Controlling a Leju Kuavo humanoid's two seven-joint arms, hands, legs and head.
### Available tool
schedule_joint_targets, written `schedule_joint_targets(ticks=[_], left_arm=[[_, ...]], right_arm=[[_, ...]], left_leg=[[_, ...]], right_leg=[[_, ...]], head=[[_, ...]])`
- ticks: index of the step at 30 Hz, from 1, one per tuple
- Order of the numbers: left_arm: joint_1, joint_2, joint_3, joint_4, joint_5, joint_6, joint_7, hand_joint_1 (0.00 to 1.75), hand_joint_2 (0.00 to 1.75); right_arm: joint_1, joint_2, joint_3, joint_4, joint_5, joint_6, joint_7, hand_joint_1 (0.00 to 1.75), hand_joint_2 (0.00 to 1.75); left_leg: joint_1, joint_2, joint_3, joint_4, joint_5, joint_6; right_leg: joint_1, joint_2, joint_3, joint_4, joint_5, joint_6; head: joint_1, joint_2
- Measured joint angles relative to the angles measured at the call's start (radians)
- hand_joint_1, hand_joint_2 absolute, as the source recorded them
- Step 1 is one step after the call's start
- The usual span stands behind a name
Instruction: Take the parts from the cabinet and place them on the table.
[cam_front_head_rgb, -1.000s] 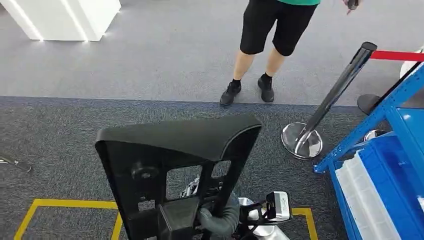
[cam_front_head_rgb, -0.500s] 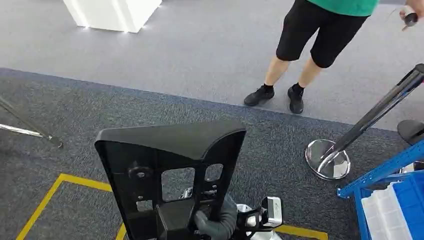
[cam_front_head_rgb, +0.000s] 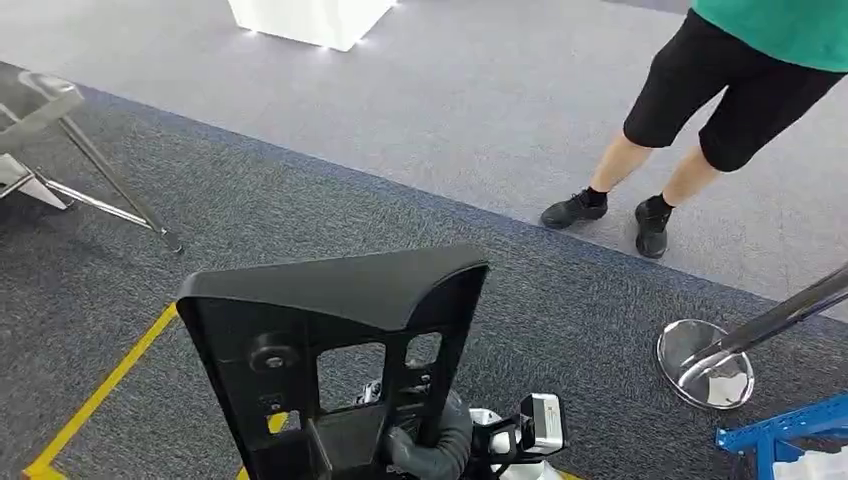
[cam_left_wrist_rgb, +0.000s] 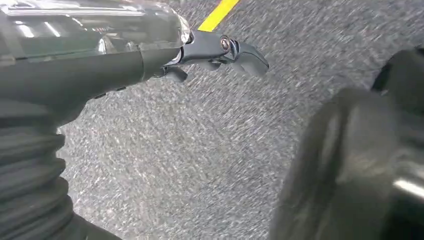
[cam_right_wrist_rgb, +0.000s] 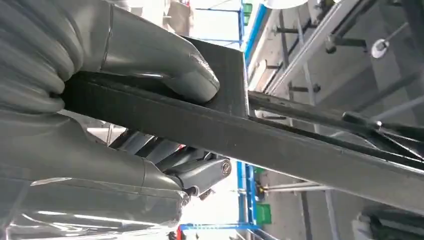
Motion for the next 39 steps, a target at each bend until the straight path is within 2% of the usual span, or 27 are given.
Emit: schedule_joint_targets(ticks=[1, 2, 4, 5, 6, 8, 9, 10, 12, 14, 15, 16, 17, 18, 20, 21, 22, 24, 25, 26, 30, 32, 33, 35, 36, 37, 39], left_arm=[[-0.004, -0.001, 0.0, 0.0, 0.0, 0.0, 0.0, 0.0, 1.75], [-0.008, -0.001, 0.0, 0.0, 0.0, 0.0, 0.0, 0.0, 1.75], [-0.012, -0.002, 0.0, 0.0, 0.0, 0.001, -0.005, 0.0, 1.75], [-0.012, -0.002, 0.001, 0.0, 0.001, 0.002, -0.006, 0.0, 1.75], [-0.011, -0.002, 0.002, 0.0, 0.002, 0.002, -0.008, 0.0, 1.75], [-0.01, -0.004, 0.002, 0.0, 0.002, 0.002, -0.009, 0.0, 1.75], [-0.011, -0.006, 0.002, 0.0, 0.0, 0.002, -0.013, 0.0, 1.75], [-0.012, -0.009, 0.002, 0.0, 0.001, 0.0, -0.016, 0.0, 1.75], [-0.016, -0.01, 0.002, 0.0, 0.001, -0.004, -0.024, 0.0, 1.75], [-0.009, -0.01, 0.002, 0.0, 0.001, -0.007, -0.029, 0.0, 1.75], [-0.008, -0.007, 0.002, 0.0, 0.0, -0.007, -0.03, 0.0, 1.75], [-0.008, -0.013, 0.002, -0.001, -0.002, -0.007, -0.032, 0.0, 1.75], [-0.012, -0.013, 0.002, -0.001, -0.002, -0.007, -0.032, 0.0, 1.75], [-0.019, -0.013, 0.002, -0.001, 0.0, -0.006, -0.032, 0.0, 1.75], [-0.021, -0.013, 0.002, -0.001, 0.0, -0.006, -0.032, 0.0, 1.75], [-0.018, -0.013, 0.002, -0.001, 0.0, -0.006, -0.032, 0.0, 1.75], [-0.015, -0.013, 0.002, -0.001, -0.001, -0.006, -0.032, 0.0, 1.75], [-0.014, -0.013, 0.002, -0.001, -0.001, -0.006, -0.032, 0.0, 1.75], [-0.015, -0.013, 0.002, -0.001, -0.001, -0.006, -0.032, 0.0, 1.75], [-0.018, -0.013, 0.002, -0.001, -0.001, -0.006, -0.032, 0.0, 1.75], [-0.013, -0.013, 0.002, -0.001, -0.001, 0.0, -0.031, 0.0, 1.75], [-0.013, -0.013, 0.002, -0.001, 0.0, 0.001, -0.03, 0.0, 1.75], [-0.017, -0.013, 0.002, -0.001, 0.0, 0.001, -0.03, 0.0, 1.75], [-0.019, -0.013, 0.002, -0.001, 0.0, 0.0, -0.03, 0.0, 1.75], [-0.018, -0.013, 0.002, -0.001, 0.002, -0.001, -0.03, 0.0, 1.75], [-0.017, -0.013, 0.002, -0.001, 0.002, -0.003, -0.031, 0.0, 1.75], [-0.017, -0.013, 0.002, -0.001, 0.002, -0.006, -0.031, 0.0, 1.75]], right_arm=[[-0.001, 0.0, 0.001, 0.0, 0.0, 0.0, 0.0, 1.71, 1.75], [-0.001, 0.0, 0.001, 0.0, -0.002, 0.002, 0.0, 1.71, 1.75], [-0.001, -0.006, 0.003, 0.006, -0.003, 0.002, 0.0, 1.71, 1.75], [-0.002, -0.008, 0.005, 0.01, -0.003, 0.002, -0.001, 1.71, 1.75], [-0.003, -0.01, 0.006, 0.013, -0.003, 0.002, -0.001, 1.71, 1.75], [-0.01, -0.01, 0.011, 0.014, -0.005, 0.002, -0.001, 1.71, 1.75], [-0.015, -0.01, 0.012, 0.014, -0.008, -0.001, -0.002, 1.71, 1.75], [-0.02, -0.01, 0.013, 0.015, -0.013, -0.003, -0.002, 1.71, 1.75], [-0.023, -0.011, 0.013, 0.017, -0.023, -0.006, -0.002, 1.71, 1.75], [-0.029, -0.012, 0.016, 0.018, -0.026, -0.006, -0.002, 1.71, 1.75], [-0.03, -0.011, 0.018, 0.017, -0.027, -0.006, -0.002, 1.71, 1.75], [-0.031, -0.011, 0.02, 0.018, -0.026, -0.006, -0.003, 1.71, 1.75], [-0.031, -0.011, 0.021, 0.017, -0.027, -0.006, -0.003, 1.71, 1.75], [-0.03, -0.011, 0.021, 0.018, -0.027, -0.006, -0.003, 1.71, 1.75], [-0.029, -0.011, 0.024, 0.023, -0.027, -0.006, -0.003, 1.71, 1.75], [-0.029, -0.011, 0.026, 0.023, -0.027, -0.006, -0.003, 1.71, 1.75], [-0.029, -0.011, 0.027, 0.023, -0.027, -0.006, -0.003, 1.71, 1.75], [-0.03, -0.011, 0.027, 0.023, -0.027, -0.006, -0.003, 1.71, 1.75], [-0.03, -0.011, 0.027, 0.023, -0.027, -0.006, -0.003, 1.71, 1.75], [-0.031, -0.011, 0.027, 0.023, -0.027, -0.007, -0.003, 1.71, 1.75], [-0.034, -0.01, 0.029, 0.022, -0.026, -0.007, -0.003, 1.71, 1.75], [-0.037, -0.01, 0.029, 0.022, -0.025, -0.007, -0.003, 1.71, 1.75], [-0.035, -0.011, 0.029, 0.022, -0.025, -0.009, -0.003, 1.71, 1.75], [-0.028, -0.016, 0.029, 0.024, -0.021, -0.012, -0.003, 1.71, 1.75], [-0.026, -0.019, 0.029, 0.025, -0.019, -0.013, -0.004, 1.71, 1.75], [-0.023, -0.021, 0.029, 0.025, -0.018, -0.015, -0.004, 1.71, 1.75], [-0.021, -0.025, 0.027, 0.025, -0.016, -0.017, -0.006, 1.71, 1.75]], left_leg=[[-0.001, -0.01, 0.003, -0.004, 0.002, 0.004], [-0.001, -0.017, 0.002, -0.004, 0.004, 0.01], [-0.003, -0.04, 0.002, -0.003, 0.003, 0.012], [-0.004, -0.054, 0.002, -0.002, 0.003, 0.012], [-0.004, -0.069, 0.003, -0.001, 0.002, 0.011], [-0.003, -0.099, 0.005, 0.005, -0.001, 0.008], [-0.003, -0.112, 0.005, 0.009, -0.004, 0.005], [-0.002, -0.121, 0.001, 0.012, -0.006, 0.002], [0.001, -0.145, -0.01, 0.016, -0.006, -0.011], [0.005, -0.166, -0.016, 0.01, -0.005, -0.026], [0.003, -0.163, -0.011, 0.011, -0.007, -0.029], [0.002, -0.102, -0.016, 0.033, -0.019, -0.033], [0.003, -0.067, -0.036, 0.073, -0.045, -0.036], [0.008, -0.039, -0.086, 0.169, -0.094, -0.044], [0.013, -0.028, -0.156, 0.302, -0.14, -0.054], [0.015, -0.026, -0.162, 0.31, -0.13, -0.057], [0.017, -0.023, -0.143, 0.27, -0.099, -0.058], [0.017, 0.004, -0.051, 0.095, -0.01, -0.056], [0.014, 0.056, -0.013, 0.013, 0.006, -0.051], [0.003, 0.061, -0.008, 0.01, -0.001, -0.035], [0.0, 0.017, -0.009, 0.004, -0.002, -0.009], [0.008, -0.004, -0.002, -0.003, 0.002, 0.002], [0.008, -0.013, -0.003, -0.003, 0.003, 0.009], [0.004, -0.041, -0.003, -0.001, 0.001, 0.011], [0.002, -0.055, -0.003, 0.001, 0.0, 0.012], [0.002, -0.07, -0.002, 0.003, -0.001, 0.011], [0.001, -0.1, 0.002, 0.008, -0.005, 0.008]], right_leg=[[-0.001, 0.049, -0.013, 0.03, -0.02, 0.001], [-0.001, 0.075, -0.045, 0.093, -0.055, 0.0], [0.0, 0.094, -0.126, 0.243, -0.114, 0.002], [0.0, 0.096, -0.159, 0.293, -0.118, 0.002], [0.0, 0.097, -0.164, 0.287, -0.094, 0.001], [-0.001, 0.107, -0.114, 0.159, -0.001, -0.003], [-0.001, 0.133, -0.078, 0.072, 0.045, -0.006], [-0.006, 0.192, -0.057, 0.02, 0.046, -0.012], [-0.003, 0.177, -0.053, 0.003, 0.042, -0.009], [0.0, 0.157, -0.048, -0.001, 0.043, -0.022], [-0.009, 0.143, -0.041, -0.011, 0.046, -0.028], [-0.009, 0.131, -0.033, -0.019, 0.047, -0.034], [-0.008, 0.119, -0.03, -0.022, 0.046, -0.04], [-0.006, 0.1, -0.028, -0.021, 0.043, -0.043], [-0.005, 0.071, -0.027, -0.021, 0.038, -0.042], [-0.005, 0.058, -0.025, -0.02, 0.035, -0.04], [-0.005, 0.046, -0.021, -0.02, 0.032, -0.038], [-0.007, 0.021, -0.009, -0.019, 0.023, -0.031], [-0.005, 0.009, -0.001, -0.019, 0.018, -0.026], [0.003, 0.0, 0.001, -0.018, 0.014, -0.019], [0.001, -0.034, 0.015, -0.025, 0.006, 0.007], [-0.007, 0.053, -0.006, 0.035, -0.035, 0.014], [-0.007, 0.077, -0.043, 0.107, -0.073, 0.013], [-0.006, 0.095, -0.128, 0.262, -0.127, 0.012], [-0.006, 0.096, -0.15, 0.288, -0.119, 0.011], [-0.006, 0.097, -0.146, 0.262, -0.085, 0.009], [-0.006, 0.11, -0.089, 0.114, 0.012, -0.002]], head=[[0.0, 0.0], [0.0, 0.0], [0.0, 0.0], [0.0, 0.0], [0.0, 0.0], [0.0, 0.0], [0.0, 0.0], [0.0, 0.0], [0.0, 0.0], [0.0, 0.0], [0.0, 0.0], [0.0, 0.0], [0.0, 0.0], [0.0, 0.0], [0.0, 0.0], [0.0, 0.0], [0.0, 0.0], [0.0, 0.0], [0.0, 0.0], [0.0, 0.0], [0.0, 0.0], [0.0, 0.0], [0.0, 0.0], [0.0, 0.0], [0.0, 0.0], [0.0, 0.0], [0.0, 0.0]])
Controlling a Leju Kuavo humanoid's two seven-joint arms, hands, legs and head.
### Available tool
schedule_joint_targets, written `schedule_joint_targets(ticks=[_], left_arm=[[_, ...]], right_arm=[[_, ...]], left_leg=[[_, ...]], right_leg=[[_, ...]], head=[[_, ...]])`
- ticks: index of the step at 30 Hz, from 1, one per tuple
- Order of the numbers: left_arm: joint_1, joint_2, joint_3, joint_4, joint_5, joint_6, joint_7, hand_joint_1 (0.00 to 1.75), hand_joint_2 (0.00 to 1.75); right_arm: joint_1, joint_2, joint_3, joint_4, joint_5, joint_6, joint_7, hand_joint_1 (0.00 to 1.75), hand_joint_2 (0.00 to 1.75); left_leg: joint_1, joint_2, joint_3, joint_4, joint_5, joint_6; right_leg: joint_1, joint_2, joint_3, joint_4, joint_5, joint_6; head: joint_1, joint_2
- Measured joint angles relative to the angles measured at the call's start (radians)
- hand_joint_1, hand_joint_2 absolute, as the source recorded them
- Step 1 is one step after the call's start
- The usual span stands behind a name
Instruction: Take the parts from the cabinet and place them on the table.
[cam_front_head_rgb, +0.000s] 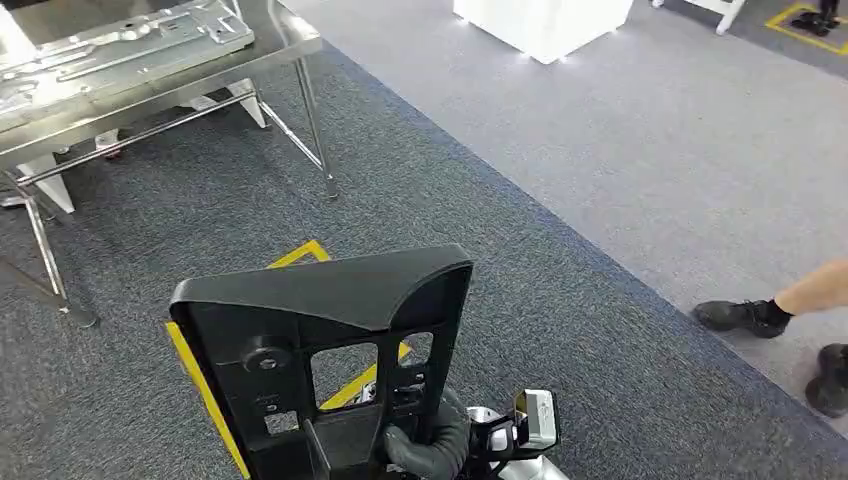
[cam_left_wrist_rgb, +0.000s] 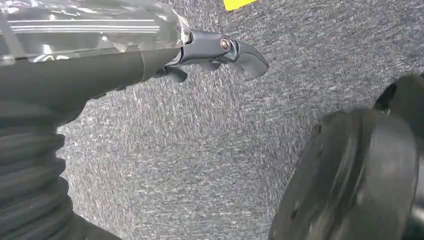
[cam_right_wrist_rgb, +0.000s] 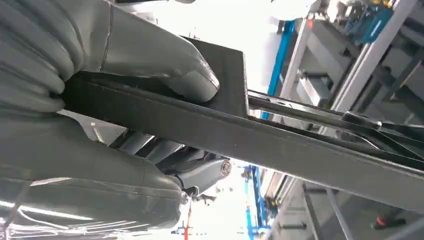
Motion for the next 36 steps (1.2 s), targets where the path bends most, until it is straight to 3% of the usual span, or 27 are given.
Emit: schedule_joint_targets(ticks=[1, 2, 4, 5, 6, 7, 8, 9, 11, 12, 13, 15, 16, 17, 18, 21, 22, 23, 24, 26, 27, 28, 29, 31, 32, 33, 36], left_arm=[[0.0, 0.0, 0.0, 0.0, -0.001, -0.001, 0.0, 0.0, 1.75], [-0.001, -0.005, 0.0, 0.0, -0.001, -0.003, 0.0, 0.0, 1.75], [-0.002, -0.003, 0.0, 0.0, -0.001, -0.002, 0.002, 0.0, 1.75], [0.0, -0.002, 0.0, 0.0, -0.001, -0.002, 0.007, 0.0, 1.75], [0.002, -0.002, 0.0, 0.0, -0.001, -0.002, 0.009, 0.0, 1.75], [0.005, 0.001, 0.0, 0.0, -0.001, -0.002, 0.012, 0.0, 1.75], [0.003, 0.0, 0.0, -0.001, -0.003, -0.002, 0.012, 0.0, 1.75], [-0.004, 0.0, 0.0, -0.001, -0.001, -0.001, 0.014, 0.0, 1.75], [-0.009, 0.0, 0.0, -0.001, -0.001, 0.0, 0.014, 0.0, 1.75], [-0.007, 0.0, 0.0, -0.001, -0.001, 0.0, 0.014, 0.0, 1.75], [-0.004, 0.0, 0.0, -0.001, -0.001, 0.0, 0.014, 0.0, 1.75], [-0.002, 0.0, 0.0, 0.0, -0.002, 0.0, 0.013, 0.0, 1.75], [-0.002, 0.001, 0.0, 0.0, -0.002, 0.0, 0.012, 0.0, 1.75], [-0.005, 0.0, 0.0, 0.0, -0.002, 0.0, 0.012, 0.0, 1.75], [-0.008, 0.001, 0.0, 0.0, -0.002, 0.0, 0.012, 0.0, 1.75], [-0.004, 0.001, 0.0, 0.0, -0.002, 0.0, 0.011, 0.0, 1.75], [-0.002, 0.0, 0.0, 0.0, -0.002, 0.0, 0.011, 0.0, 1.75], [-0.002, 0.0, 0.0, 0.0, -0.002, 0.001, 0.011, 0.0, 1.75], [-0.005, 0.0, 0.0, 0.0, -0.002, 0.0, 0.011, 0.0, 1.75], [-0.009, 0.0, 0.0, 0.0, -0.002, -0.002, 0.011, 0.0, 1.75], [-0.008, 0.0, 0.0, 0.0, -0.002, -0.004, 0.01, 0.0, 1.75], [-0.007, 0.0, 0.0, 0.0, 0.0, -0.005, 0.009, 0.0, 1.75], [-0.007, 0.0, 0.0, 0.0, 0.0, -0.007, 0.008, 0.0, 1.75], [-0.007, 0.0, 0.0, 0.0, -0.001, -0.01, 0.0, 0.0, 1.75], [-0.007, 0.0, 0.001, 0.0, -0.001, -0.011, -0.001, 0.0, 1.75], [-0.01, -0.002, 0.001, 0.0, -0.001, -0.014, -0.003, 0.0, 1.75], [0.001, 0.001, 0.007, 0.0, -0.001, -0.022, -0.006, 0.0, 1.75]], right_arm=[[0.001, -0.002, 0.0, 0.0, 0.001, 0.0, -0.001, 1.71, 1.75], [0.002, -0.005, 0.0, 0.0, 0.002, 0.002, -0.002, 1.71, 1.75], [0.008, -0.008, -0.001, -0.005, 0.005, 0.005, -0.002, 1.71, 1.75], [0.008, -0.008, -0.001, -0.005, 0.008, 0.006, -0.002, 1.71, 1.75], [0.007, -0.008, -0.001, -0.006, 0.009, 0.006, -0.002, 1.71, 1.75], [0.006, -0.006, -0.001, -0.009, 0.009, 0.006, -0.002, 1.71, 1.75], [0.006, -0.006, -0.001, -0.01, 0.009, 0.006, -0.002, 1.71, 1.75], [0.006, -0.006, -0.001, -0.012, 0.009, 0.006, -0.002, 1.71, 1.75], [0.008, -0.006, -0.001, -0.011, 0.011, 0.006, -0.002, 1.71, 1.75], [0.009, -0.006, -0.001, -0.011, 0.011, 0.006, -0.002, 1.71, 1.75], [0.009, -0.006, -0.001, -0.011, 0.011, 0.007, -0.002, 1.71, 1.75], [0.008, -0.006, -0.001, -0.011, 0.011, 0.008, -0.002, 1.71, 1.75], [0.008, -0.006, -0.001, -0.011, 0.011, 0.008, -0.002, 1.71, 1.75], [0.007, -0.006, -0.001, -0.011, 0.011, 0.008, -0.002, 1.71, 1.75], [0.006, -0.006, -0.001, -0.011, 0.011, 0.008, -0.002, 1.71, 1.75], [0.005, -0.005, -0.001, -0.011, 0.011, 0.008, -0.002, 1.71, 1.75], [0.003, -0.005, -0.001, -0.012, 0.01, 0.008, -0.002, 1.71, 1.75], [0.002, -0.005, -0.001, -0.011, 0.011, 0.008, -0.002, 1.71, 1.75], [0.002, -0.005, -0.001, -0.011, 0.01, 0.008, -0.002, 1.71, 1.75], [0.008, -0.007, -0.001, -0.011, 0.013, 0.008, -0.002, 1.71, 1.75], [0.011, -0.008, -0.001, -0.011, 0.014, 0.008, -0.002, 1.71, 1.75], [0.012, -0.008, -0.001, -0.011, 0.015, 0.007, -0.002, 1.71, 1.75], [0.011, -0.008, -0.001, -0.011, 0.015, 0.007, -0.002, 1.71, 1.75], [0.011, -0.008, -0.001, -0.012, 0.018, 0.006, -0.002, 1.71, 1.75], [0.011, -0.008, -0.001, -0.013, 0.019, 0.005, -0.002, 1.71, 1.75], [0.012, -0.007, -0.001, -0.015, 0.019, 0.005, -0.002, 1.71, 1.75], [0.01, -0.002, -0.001, -0.024, 0.013, 0.006, -0.002, 1.71, 1.75]], left_leg=[[0.0, -0.014, 0.001, 0.001, -0.002, -0.003], [-0.002, -0.021, -0.004, 0.004, -0.003, -0.008], [0.008, -0.038, -0.011, 0.004, -0.001, -0.02], [0.011, -0.05, -0.011, -0.001, 0.0, -0.03], [0.006, -0.06, -0.013, -0.005, 0.0, -0.037], [0.008, -0.026, -0.009, 0.006, -0.004, -0.038], [0.004, 0.028, -0.021, 0.035, -0.024, -0.044], [0.008, 0.056, -0.055, 0.101, -0.063, -0.051], [0.012, 0.071, -0.137, 0.258, -0.132, -0.06], [0.014, 0.072, -0.159, 0.3, -0.139, -0.064], [0.016, 0.074, -0.159, 0.297, -0.123, -0.067], [0.018, 0.089, -0.081, 0.144, -0.035, -0.067], [0.017, 0.117, -0.032, 0.053, 0.002, -0.064], [0.01, 0.177, -0.008, -0.002, -0.001, -0.055], [0.006, 0.161, -0.006, -0.004, 0.002, -0.039], [0.0, 0.127, -0.016, -0.003, 0.0, -0.023], [0.012, 0.113, -0.006, -0.011, 0.007, -0.013], [0.01, 0.105, -0.005, -0.014, 0.007, -0.011], [0.01, 0.095, -0.006, -0.014, 0.008, -0.003], [0.007, 0.07, -0.008, -0.013, 0.007, 0.002], [0.006, 0.055, -0.007, -0.012, 0.007, 0.002], [0.006, 0.042, -0.006, -0.011, 0.007, 0.001], [0.005, 0.025, -0.005, -0.009, 0.006, 0.001], [0.006, -0.004, -0.002, -0.005, 0.003, -0.004], [0.008, -0.013, -0.005, -0.003, 0.002, -0.006], [0.001, -0.019, -0.008, 0.005, -0.001, -0.013], [0.01, -0.035, -0.011, -0.007, 0.003, -0.035]], right_leg=[[0.002, 0.033, 0.038, -0.092, 0.042, -0.008], [-0.001, 0.079, 0.044, -0.114, 0.025, -0.012], [0.007, 0.06, 0.046, -0.12, 0.03, -0.009], [0.011, 0.053, 0.047, -0.121, 0.029, -0.016], [0.002, 0.04, 0.054, -0.132, 0.032, -0.023], [-0.003, 0.026, 0.062, -0.142, 0.037, -0.028], [-0.002, 0.017, 0.068, -0.146, 0.035, -0.032], [0.0, 0.0, 0.07, -0.147, 0.032, -0.039], [0.002, -0.03, 0.072, -0.146, 0.027, -0.041], [0.002, -0.041, 0.073, -0.146, 0.025, -0.04], [0.002, -0.054, 0.075, -0.146, 0.023, -0.039], [0.001, -0.08, 0.085, -0.145, 0.016, -0.033], [0.001, -0.092, 0.091, -0.145, 0.012, -0.028], [0.007, -0.101, 0.095, -0.144, 0.007, -0.023], [0.013, -0.109, 0.096, -0.142, 0.003, -0.016], [0.013, -0.139, 0.105, -0.146, -0.001, 0.0], [0.007, -0.132, 0.107, -0.142, -0.01, 0.01], [0.005, -0.084, 0.102, -0.121, -0.025, 0.015], [0.002, -0.041, 0.071, -0.058, -0.063, 0.015], [0.003, -0.016, -0.017, 0.11, -0.135, 0.017], [0.003, -0.014, -0.05, 0.166, -0.145, 0.016], [0.003, -0.013, -0.059, 0.17, -0.129, 0.015], [0.003, -0.012, -0.044, 0.125, -0.086, 0.013], [0.002, 0.009, 0.027, -0.044, 0.012, 0.004], [0.001, 0.055, 0.053, -0.111, 0.03, -0.003], [-0.001, 0.071, 0.056, -0.128, 0.02, -0.005], [0.009, 0.052, 0.058, -0.128, 0.023, -0.017]], head=[[0.0, 0.0], [0.0, 0.0], [0.0, 0.0], [0.0, 0.0], [0.0, 0.0], [0.0, 0.0], [0.0, 0.0], [0.0, 0.0], [0.0, 0.0], [0.0, 0.0], [0.0, 0.0], [0.0, 0.0], [0.0, 0.0], [0.0, 0.0], [0.0, 0.0], [0.0, 0.0], [0.0, 0.0], [0.0, 0.0], [0.0, 0.0], [0.0, 0.0], [0.0, 0.0], [0.0, 0.0], [0.0, 0.0], [0.0, 0.0], [0.0, 0.0], [0.0, 0.0], [0.0, 0.0]])
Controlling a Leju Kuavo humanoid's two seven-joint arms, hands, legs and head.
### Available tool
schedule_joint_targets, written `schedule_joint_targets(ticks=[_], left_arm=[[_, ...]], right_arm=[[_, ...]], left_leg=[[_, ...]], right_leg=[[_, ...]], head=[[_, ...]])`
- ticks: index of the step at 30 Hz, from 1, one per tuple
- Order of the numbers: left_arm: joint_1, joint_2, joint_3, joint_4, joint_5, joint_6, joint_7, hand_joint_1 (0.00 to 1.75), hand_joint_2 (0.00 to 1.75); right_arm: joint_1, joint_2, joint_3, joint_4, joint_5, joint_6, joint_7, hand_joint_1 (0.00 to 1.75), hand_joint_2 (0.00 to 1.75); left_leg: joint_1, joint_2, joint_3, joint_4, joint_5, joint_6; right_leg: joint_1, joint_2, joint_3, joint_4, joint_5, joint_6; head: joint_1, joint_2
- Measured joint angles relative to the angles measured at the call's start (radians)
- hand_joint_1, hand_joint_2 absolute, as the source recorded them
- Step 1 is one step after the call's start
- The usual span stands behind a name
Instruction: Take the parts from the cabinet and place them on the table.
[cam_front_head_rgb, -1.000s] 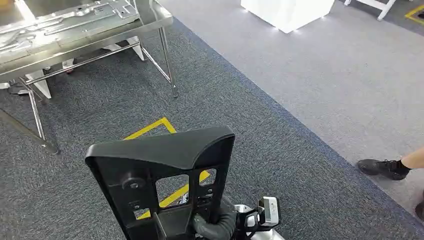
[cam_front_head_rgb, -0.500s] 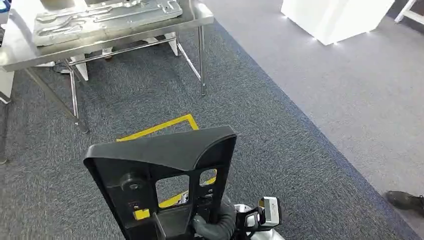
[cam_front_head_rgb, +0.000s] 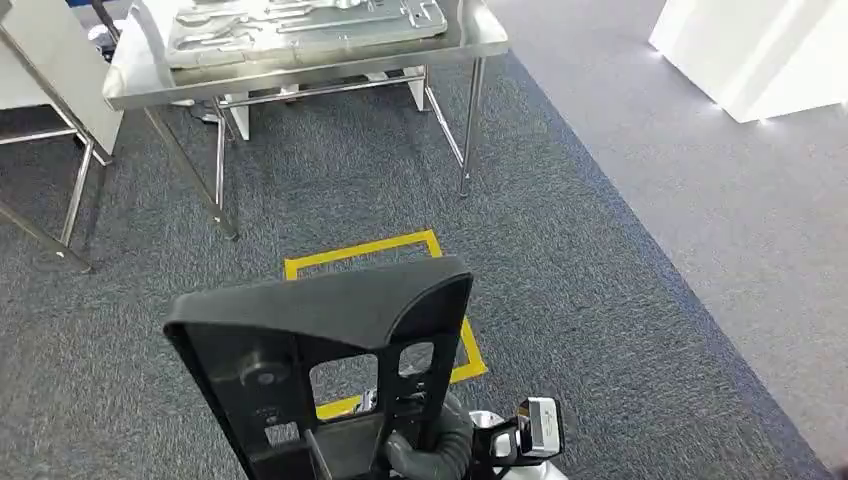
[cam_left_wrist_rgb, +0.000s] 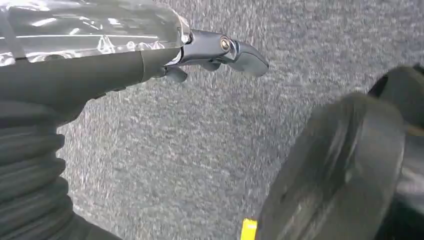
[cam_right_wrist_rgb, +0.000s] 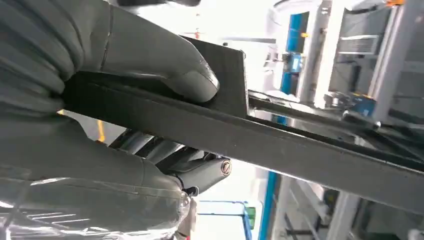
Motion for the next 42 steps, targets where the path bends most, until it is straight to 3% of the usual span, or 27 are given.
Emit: schedule_joint_targets(ticks=[1, 3, 4, 6, 7, 9, 11, 12, 13, 16, 18, 21, 23, 24, 26, 27, 28, 31, 33, 34, 36, 37, 38, 39, 40, 41, 42], left_arm=[[0.003, 0.005, 0.004, 0.0, 0.0, -0.002, 0.0, 0.0, 1.75], [-0.001, 0.005, 0.014, 0.0, -0.001, -0.002, 0.0, 0.0, 1.75], [-0.006, 0.005, 0.02, 0.0, -0.001, -0.002, 0.0, 0.0, 1.75], [-0.009, 0.006, 0.021, 0.0, -0.001, -0.002, -0.001, 0.0, 1.75], [-0.007, 0.007, 0.022, 0.0, -0.001, -0.003, -0.001, 0.0, 1.75], [-0.004, 0.008, 0.025, 0.0, -0.002, -0.005, -0.004, 0.0, 1.75], [-0.004, 0.011, 0.027, 0.0, -0.002, -0.004, -0.012, 0.0, 1.75], [-0.007, 0.011, 0.027, 0.0, -0.002, -0.004, -0.013, 0.0, 1.75], [-0.008, 0.012, 0.027, 0.0, -0.002, -0.004, -0.016, 0.0, 1.75], [-0.004, 0.012, 0.027, 0.0, -0.002, -0.003, -0.021, 0.0, 1.75], [-0.005, 0.011, 0.027, 0.0, -0.001, -0.003, -0.025, 0.0, 1.75], [-0.006, 0.011, 0.027, 0.0, -0.001, -0.003, -0.029, 0.0, 1.75], [-0.002, 0.011, 0.027, 0.0, -0.001, -0.002, -0.029, 0.0, 1.75], [-0.002, 0.011, 0.027, 0.0, -0.001, -0.003, -0.03, 0.0, 1.75], [-0.002, 0.011, 0.027, 0.0, -0.002, -0.003, -0.033, 0.0, 1.75], [-0.001, 0.01, 0.026, 0.0, -0.002, -0.005, -0.036, 0.0, 1.75], [-0.003, 0.008, 0.026, 0.0, -0.002, -0.007, -0.04, 0.0, 1.75], [-0.002, 0.009, 0.026, 0.0, -0.001, -0.009, -0.047, 0.0, 1.75], [-0.005, 0.011, 0.026, 0.0, -0.002, -0.009, -0.047, 0.0, 1.75], [-0.01, 0.011, 0.026, 0.0, -0.002, -0.009, -0.048, 0.0, 1.75], [-0.009, 0.013, 0.026, 0.0, -0.001, -0.009, -0.048, 0.0, 1.75], [-0.006, 0.013, 0.026, 0.0, -0.001, -0.009, -0.048, 0.0, 1.75], [-0.004, 0.014, 0.026, 0.0, -0.002, -0.01, -0.048, 0.0, 1.75], [-0.003, 0.014, 0.026, 0.0, -0.002, -0.01, -0.048, 0.0, 1.75], [-0.003, 0.016, 0.026, 0.0, -0.002, -0.01, -0.048, 0.0, 1.75], [-0.003, 0.018, 0.026, 0.0, -0.002, -0.01, -0.048, 0.0, 1.75], [-0.002, 0.018, 0.026, 0.0, -0.002, -0.01, -0.048, 0.0, 1.75]], right_arm=[[-0.001, 0.007, 0.0, -0.003, -0.001, 0.001, 0.0, 1.71, 1.75], [-0.005, 0.018, 0.0, -0.008, -0.005, 0.001, 0.001, 1.71, 1.75], [-0.005, 0.021, 0.0, -0.01, -0.006, 0.001, 0.002, 1.71, 1.75], [-0.003, 0.022, 0.0, -0.01, -0.007, 0.002, 0.002, 1.71, 1.75], [-0.003, 0.022, 0.0, -0.01, -0.009, 0.005, 0.003, 1.71, 1.75], [-0.003, 0.023, 0.0, -0.01, -0.013, 0.009, 0.003, 1.71, 1.75], [-0.005, 0.028, 0.0, -0.01, -0.018, 0.015, 0.003, 1.71, 1.75], [-0.007, 0.032, -0.001, -0.01, -0.02, 0.016, 0.003, 1.71, 1.75], [-0.01, 0.035, -0.002, -0.01, -0.023, 0.017, 0.005, 1.71, 1.75], [-0.012, 0.038, -0.006, -0.01, -0.032, 0.018, 0.006, 1.71, 1.75], [-0.013, 0.039, -0.01, -0.01, -0.035, 0.019, 0.006, 1.71, 1.75], [-0.015, 0.038, -0.015, -0.009, -0.037, 0.021, 0.006, 1.71, 1.75], [-0.015, 0.038, -0.016, -0.008, -0.037, 0.022, 0.006, 1.71, 1.75], [-0.015, 0.038, -0.016, -0.007, -0.039, 0.023, 0.006, 1.71, 1.75], [-0.016, 0.038, -0.017, -0.007, -0.044, 0.026, 0.006, 1.71, 1.75], [-0.017, 0.037, -0.019, -0.007, -0.048, 0.027, 0.005, 1.71, 1.75], [-0.018, 0.037, -0.021, -0.005, -0.052, 0.027, 0.005, 1.71, 1.75], [-0.014, 0.033, -0.028, -0.004, -0.055, 0.023, 0.003, 1.71, 1.75], [-0.015, 0.032, -0.031, -0.005, -0.054, 0.023, 0.002, 1.71, 1.75], [-0.016, 0.032, -0.032, -0.004, -0.054, 0.023, 0.002, 1.71, 1.75], [-0.015, 0.032, -0.032, -0.004, -0.052, 0.023, 0.002, 1.71, 1.75], [-0.014, 0.031, -0.032, -0.004, -0.052, 0.023, 0.002, 1.71, 1.75], [-0.013, 0.03, -0.032, -0.004, -0.052, 0.023, 0.002, 1.71, 1.75], [-0.013, 0.03, -0.033, -0.004, -0.052, 0.023, 0.002, 1.71, 1.75], [-0.013, 0.03, -0.033, -0.004, -0.052, 0.022, 0.002, 1.71, 1.75], [-0.013, 0.03, -0.033, -0.004, -0.052, 0.023, 0.002, 1.71, 1.75], [-0.013, 0.03, -0.033, -0.004, -0.052, 0.023, 0.002, 1.71, 1.75]], left_leg=[[-0.003, 0.003, 0.0, 0.002, -0.003, -0.006], [-0.003, 0.083, -0.025, 0.065, -0.041, -0.011], [-0.001, 0.098, -0.062, 0.139, -0.082, -0.016], [0.003, 0.105, -0.136, 0.288, -0.139, -0.024], [0.006, 0.105, -0.146, 0.308, -0.134, -0.028], [0.01, 0.109, -0.101, 0.218, -0.072, -0.031], [0.014, 0.119, -0.004, 0.034, 0.007, -0.032], [0.008, 0.12, 0.007, 0.012, -0.019, -0.025], [0.005, 0.116, 0.008, 0.009, -0.017, -0.011], [0.006, 0.112, 0.015, 0.004, -0.025, 0.013], [0.006, 0.112, 0.037, -0.002, -0.03, 0.027], [0.0, 0.112, 0.042, 0.0, -0.038, 0.036], [-0.005, 0.109, 0.05, 0.0, -0.047, 0.035], [-0.007, 0.107, 0.058, 0.0, -0.054, 0.035], [-0.011, 0.105, 0.083, -0.001, -0.07, 0.031], [-0.009, 0.106, 0.085, -0.004, -0.076, 0.029], [-0.011, 0.104, 0.091, -0.003, -0.079, 0.023], [-0.012, 0.107, 0.108, 0.006, -0.076, 0.002], [-0.008, 0.111, 0.08, 0.077, -0.072, -0.003], [-0.007, 0.112, 0.043, 0.142, -0.079, -0.005], [-0.002, 0.112, -0.047, 0.266, -0.143, -0.015], [-0.002, 0.113, -0.084, 0.302, -0.175, -0.018], [0.0, 0.113, -0.104, 0.3, -0.182, -0.021], [0.001, 0.113, -0.104, 0.263, -0.167, -0.022], [0.001, 0.113, -0.09, 0.193, -0.126, -0.02], [0.002, 0.115, -0.069, 0.108, -0.061, -0.017], [0.001, 0.121, -0.056, 0.033, 0.03, -0.011]], right_leg=[[-0.013, -0.006, 0.007, -0.014, 0.007, -0.009], [-0.012, -0.02, 0.015, -0.02, 0.008, -0.018], [-0.009, -0.031, 0.016, -0.02, 0.006, -0.022], [-0.008, -0.048, 0.016, -0.019, 0.003, -0.023], [-0.008, -0.053, 0.017, -0.018, 0.002, -0.022], [-0.009, -0.06, 0.021, -0.017, -0.004, -0.017], [-0.011, -0.065, 0.028, -0.012, -0.014, -0.007], [-0.004, -0.067, 0.027, -0.008, -0.019, 0.001], [-0.004, -0.066, 0.027, -0.009, -0.021, 0.008], [-0.006, -0.066, 0.035, 0.001, -0.013, 0.027], [-0.011, -0.065, 0.019, 0.049, -0.036, 0.033], [-0.009, -0.065, -0.114, 0.264, -0.134, 0.036], [-0.009, -0.065, -0.156, 0.297, -0.116, 0.032], [-0.007, -0.064, -0.143, 0.247, -0.073, 0.028], [0.002, -0.064, -0.073, 0.068, 0.045, 0.006], [0.008, -0.063, -0.052, 0.026, 0.051, -0.004], [0.014, -0.064, -0.057, 0.017, 0.003, -0.006], [0.014, -0.062, -0.034, 0.003, 0.018, -0.023], [0.005, -0.064, 0.003, -0.01, 0.013, -0.029], [0.005, -0.067, 0.011, -0.011, 0.005, -0.036], [0.006, -0.066, 0.025, -0.011, -0.012, -0.038], [0.006, -0.065, 0.034, -0.01, -0.021, -0.038], [0.005, -0.061, 0.047, -0.01, -0.03, -0.036], [0.005, -0.06, 0.061, -0.01, -0.04, -0.034], [0.004, -0.06, 0.078, -0.01, -0.052, -0.031], [0.004, -0.061, 0.095, -0.01, -0.065, -0.027], [0.004, -0.063, 0.104, -0.012, -0.078, -0.023]], head=[[0.0, 0.0], [0.0, 0.0], [0.0, 0.0], [0.0, 0.0], [0.0, 0.0], [0.0, 0.0], [0.0, 0.0], [0.0, 0.0], [0.0, 0.0], [0.0, 0.0], [0.0, 0.0], [0.0, 0.0], [0.0, 0.0], [0.0, 0.0], [0.0, 0.0], [0.0, 0.0], [0.0, 0.0], [0.0, 0.0], [0.0, 0.0], [0.0, 0.0], [0.0, 0.0], [0.0, 0.0], [0.0, 0.0], [0.0, 0.0], [0.0, 0.0], [0.0, 0.0], [0.0, 0.0]])
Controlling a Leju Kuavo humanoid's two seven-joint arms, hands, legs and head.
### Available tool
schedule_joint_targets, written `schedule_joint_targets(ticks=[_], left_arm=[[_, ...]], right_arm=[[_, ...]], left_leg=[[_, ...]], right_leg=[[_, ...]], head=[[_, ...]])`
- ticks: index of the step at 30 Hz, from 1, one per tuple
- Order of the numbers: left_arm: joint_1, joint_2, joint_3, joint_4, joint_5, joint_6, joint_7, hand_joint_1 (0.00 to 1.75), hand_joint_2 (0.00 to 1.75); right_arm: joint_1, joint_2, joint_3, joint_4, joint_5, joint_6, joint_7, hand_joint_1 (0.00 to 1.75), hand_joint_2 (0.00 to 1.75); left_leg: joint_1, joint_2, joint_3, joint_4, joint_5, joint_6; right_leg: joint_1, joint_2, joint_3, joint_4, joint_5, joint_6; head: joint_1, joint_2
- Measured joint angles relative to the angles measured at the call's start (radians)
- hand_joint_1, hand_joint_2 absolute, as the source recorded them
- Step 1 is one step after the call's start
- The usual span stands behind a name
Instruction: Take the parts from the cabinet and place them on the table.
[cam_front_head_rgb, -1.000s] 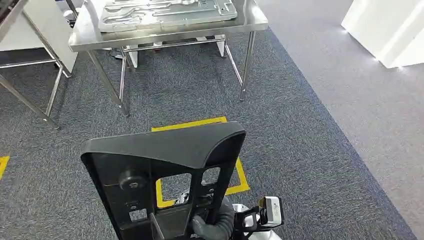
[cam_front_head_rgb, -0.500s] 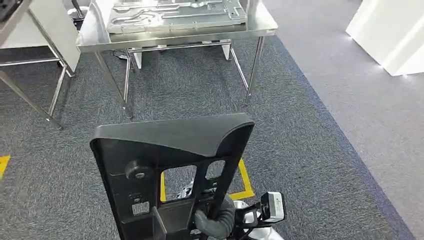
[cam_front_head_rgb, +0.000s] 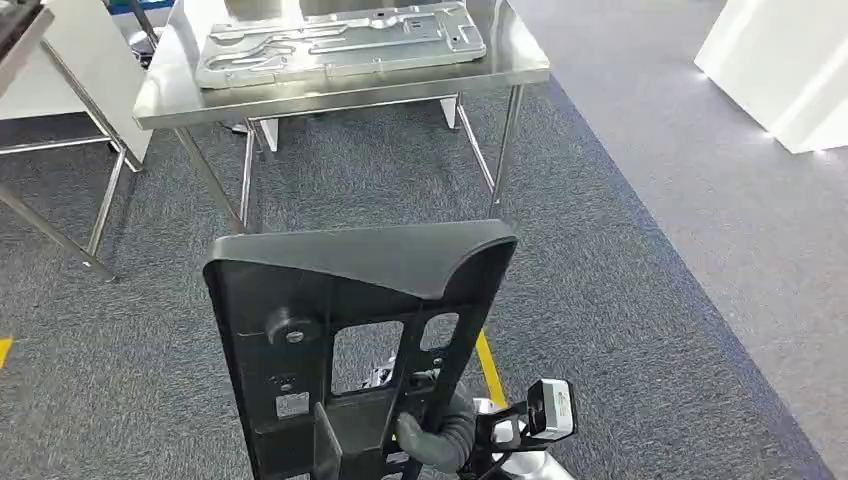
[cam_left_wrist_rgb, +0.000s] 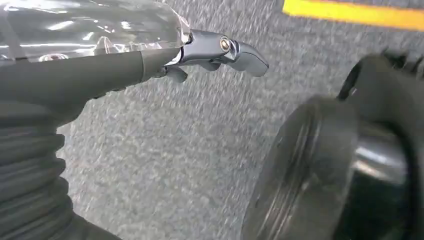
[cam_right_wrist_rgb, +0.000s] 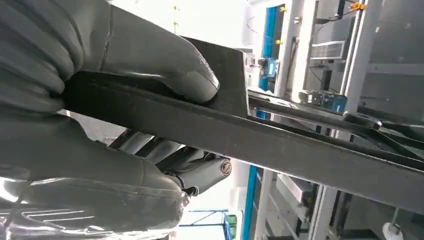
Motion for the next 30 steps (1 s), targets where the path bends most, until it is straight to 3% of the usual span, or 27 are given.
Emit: schedule_joint_targets(ticks=[1, 2, 3, 5, 6, 7, 9, 10, 11, 12, 13, 15, 16, 17, 18, 20, 22, 24, 26, 27, 28, 30], left_arm=[[0.001, 0.0, 0.0, 0.0, 0.0, 0.0, 0.0, 0.0, 1.75], [-0.001, 0.0, 0.0, 0.0, 0.0, -0.001, 0.0, 0.0, 1.75], [0.0, 0.0, 0.0, 0.0, 0.0, -0.001, 0.0, 0.0, 1.75], [-0.001, 0.0, -0.001, 0.0, -0.01, 0.0, 0.001, 0.0, 1.75], [-0.002, 0.0, -0.001, 0.0, -0.008, 0.001, 0.001, 0.0, 1.75], [-0.003, 0.0, -0.001, 0.0, -0.009, 0.001, 0.001, 0.0, 1.75], [-0.005, 0.0, -0.001, 0.0, -0.009, 0.002, 0.002, 0.0, 1.75], [-0.005, 0.0, -0.001, 0.0, -0.008, 0.003, 0.002, 0.0, 1.75], [-0.004, 0.0, -0.001, 0.0, -0.008, 0.003, 0.002, 0.0, 1.75], [-0.004, 0.0, -0.001, 0.0, -0.008, 0.003, 0.003, 0.0, 1.75], [-0.004, 0.0, -0.001, 0.0, -0.01, 0.003, 0.003, 0.0, 1.75], [-0.005, 0.0, -0.001, 0.0, -0.009, 0.004, 0.003, 0.0, 1.75], [-0.005, 0.0, -0.001, 0.0, -0.009, 0.004, 0.003, 0.0, 1.75], [-0.007, 0.0, -0.001, 0.0, -0.009, 0.004, 0.003, 0.0, 1.75], [-0.009, 0.0, -0.001, 0.0, -0.009, 0.004, 0.003, 0.0, 1.75], [-0.008, 0.0, -0.002, 0.0, -0.009, 0.004, 0.003, 0.0, 1.75], [-0.011, 0.0, -0.002, 0.0, -0.009, 0.004, 0.003, 0.0, 1.75], [-0.014, 0.0, -0.002, 0.0, -0.009, 0.004, 0.003, 0.0, 1.75], [-0.009, 0.0, -0.002, 0.0, -0.009, 0.004, 0.003, 0.0, 1.75], [-0.006, 0.0, -0.002, 0.0, -0.009, 0.004, 0.003, 0.0, 1.75], [-0.004, 0.0, -0.002, 0.0, -0.009, 0.004, 0.003, 0.0, 1.75], [-0.005, 0.0, -0.002, 0.0, -0.009, 0.004, 0.003, 0.0, 1.75]], right_arm=[[-0.001, 0.0, 0.0, 0.002, 0.0, 0.0, 0.0, 1.71, 1.75], [-0.003, 0.0, -0.001, 0.003, 0.0, 0.0, 0.0, 1.71, 1.75], [-0.003, 0.0, -0.001, 0.002, 0.0, -0.001, 0.0, 1.71, 1.75], [-0.006, 0.0, -0.002, 0.003, 0.0, 0.0, 0.0, 1.71, 1.75], [-0.007, -0.001, -0.002, 0.003, 0.0, -0.001, 0.0, 1.71, 1.75], [-0.01, -0.001, -0.003, 0.003, 0.0, 0.0, 0.0, 1.71, 1.75], [-0.011, -0.002, -0.005, 0.004, -0.001, 0.0, 0.0, 1.71, 1.75], [-0.01, -0.003, -0.006, 0.006, -0.001, 0.0, 0.0, 1.71, 1.75], [-0.01, -0.004, -0.006, 0.008, -0.002, 0.001, 0.0, 1.71, 1.75], [-0.01, -0.005, -0.006, 0.009, -0.003, 0.001, 0.0, 1.71, 1.75], [-0.01, -0.007, -0.007, 0.009, -0.003, 0.001, 0.0, 1.71, 1.75], [-0.011, -0.008, -0.008, 0.009, -0.003, 0.002, 0.0, 1.71, 1.75], [-0.01, -0.009, -0.008, 0.01, -0.003, 0.002, 0.0, 1.71, 1.75], [-0.012, -0.009, -0.008, 0.012, -0.003, 0.003, 0.0, 1.71, 1.75], [-0.011, -0.009, -0.009, 0.011, -0.003, 0.003, 0.0, 1.71, 1.75], [-0.012, -0.009, -0.01, 0.012, -0.003, 0.004, 0.0, 1.71, 1.75], [-0.015, -0.008, -0.009, 0.011, -0.003, 0.005, 0.0, 1.71, 1.75], [-0.018, -0.008, -0.01, 0.011, -0.004, 0.006, 0.0, 1.71, 1.75], [-0.015, -0.008, -0.01, 0.012, -0.004, 0.006, 0.0, 1.71, 1.75], [-0.015, -0.008, -0.01, 0.013, -0.004, 0.006, 0.0, 1.71, 1.75], [-0.015, -0.008, -0.009, 0.014, -0.004, 0.006, 0.0, 1.71, 1.75], [-0.016, -0.008, -0.01, 0.015, -0.004, 0.006, 0.0, 1.71, 1.75]], left_leg=[[-0.008, 0.002, -0.006, 0.009, -0.004, 0.001], [-0.01, 0.004, 0.004, 0.007, -0.022, 0.01], [-0.012, 0.002, 0.003, 0.006, -0.011, 0.017], [-0.007, -0.003, 0.023, -0.007, -0.019, 0.03], [-0.005, -0.003, 0.036, -0.015, -0.022, 0.035], [-0.005, -0.003, 0.044, -0.019, -0.026, 0.041], [-0.005, -0.003, 0.051, -0.019, -0.037, 0.046], [-0.006, -0.005, 0.056, -0.019, -0.044, 0.046], [-0.006, -0.006, 0.064, -0.019, -0.051, 0.045], [-0.005, -0.008, 0.075, -0.019, -0.059, 0.044], [-0.005, -0.01, 0.088, -0.019, -0.068, 0.043], [-0.005, -0.011, 0.116, -0.02, -0.088, 0.035], [-0.008, -0.011, 0.126, -0.018, -0.094, 0.029], [-0.009, -0.013, 0.124, -0.019, -0.1, 0.021], [-0.01, -0.011, 0.123, -0.026, -0.107, 0.013], [-0.012, -0.01, 0.143, -0.011, -0.1, 0.001], [-0.009, -0.006, 0.126, 0.037, -0.121, -0.004], [-0.007, -0.006, 0.052, 0.16, -0.185, -0.009], [-0.006, -0.006, -0.044, 0.303, -0.245, -0.014], [-0.007, -0.006, -0.068, 0.319, -0.232, -0.013], [-0.007, -0.006, -0.062, 0.282, -0.19, -0.008], [-0.011, -0.006, 0.004, 0.1, -0.061, 0.009]], right_leg=[[0.002, 0.0, 0.014, 0.005, -0.007, 0.006], [0.002, 0.002, 0.008, 0.002, -0.015, 0.015], [0.002, 0.001, 0.016, -0.003, -0.019, 0.022], [0.003, 0.001, 0.02, 0.017, -0.009, 0.033], [-0.003, 0.001, 0.008, 0.052, -0.004, 0.036], [-0.003, 0.002, -0.027, 0.11, -0.01, 0.04], [-0.005, 0.002, -0.125, 0.246, -0.069, 0.048], [-0.006, 0.002, -0.168, 0.291, -0.103, 0.05], [-0.006, 0.002, -0.198, 0.308, -0.119, 0.048], [-0.006, 0.002, -0.206, 0.285, -0.101, 0.05], [-0.006, 0.002, -0.196, 0.228, -0.055, 0.05], [-0.005, 0.002, -0.152, 0.063, 0.087, 0.038], [0.0, 0.002, -0.153, 0.044, 0.102, 0.035], [0.005, 0.0, -0.153, 0.039, 0.064, 0.026], [0.005, 0.001, -0.146, 0.034, 0.087, 0.018], [0.001, 0.004, -0.13, 0.029, 0.089, 0.006], [-0.003, 0.001, -0.107, 0.021, 0.082, -0.007], [-0.001, 0.001, -0.103, 0.021, 0.074, -0.013], [0.004, 0.002, -0.102, 0.022, 0.067, -0.018], [0.005, 0.004, -0.098, 0.022, 0.063, -0.018], [0.006, 0.006, -0.091, 0.022, 0.058, -0.017], [0.01, 0.005, -0.069, 0.022, 0.044, -0.015]], head=[[0.001, 0.0], [0.0, 0.0], [0.0, 0.0], [0.0, 0.0], [0.0, 0.0], [0.0, 0.0], [0.0, 0.0], [0.0, 0.0], [0.0, 0.0], [0.0, 0.0], [0.0, 0.0], [0.0, 0.0], [0.0, 0.0], [0.001, 0.0], [0.0, 0.0], [0.001, 0.0], [0.0, 0.0], [0.0, 0.0], [0.0, 0.0], [0.0, 0.0], [0.0, 0.0], [0.0, 0.0]])
